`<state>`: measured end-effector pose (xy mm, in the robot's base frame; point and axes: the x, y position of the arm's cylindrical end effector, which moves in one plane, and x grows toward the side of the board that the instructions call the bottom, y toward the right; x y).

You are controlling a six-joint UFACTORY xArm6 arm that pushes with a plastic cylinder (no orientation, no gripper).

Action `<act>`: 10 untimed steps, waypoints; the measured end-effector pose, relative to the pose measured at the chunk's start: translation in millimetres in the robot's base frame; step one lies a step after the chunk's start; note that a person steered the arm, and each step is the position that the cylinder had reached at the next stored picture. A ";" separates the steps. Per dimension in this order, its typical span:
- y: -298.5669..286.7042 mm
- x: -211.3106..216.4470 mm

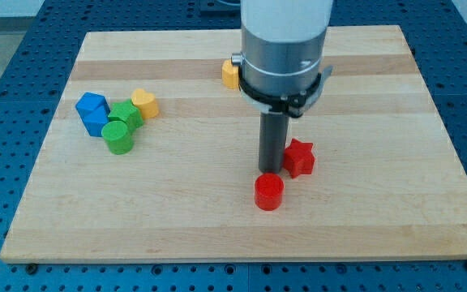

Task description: Move the red star to the bottom right corner side

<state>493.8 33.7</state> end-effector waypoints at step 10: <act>134.3 85.8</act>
<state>579.6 168.1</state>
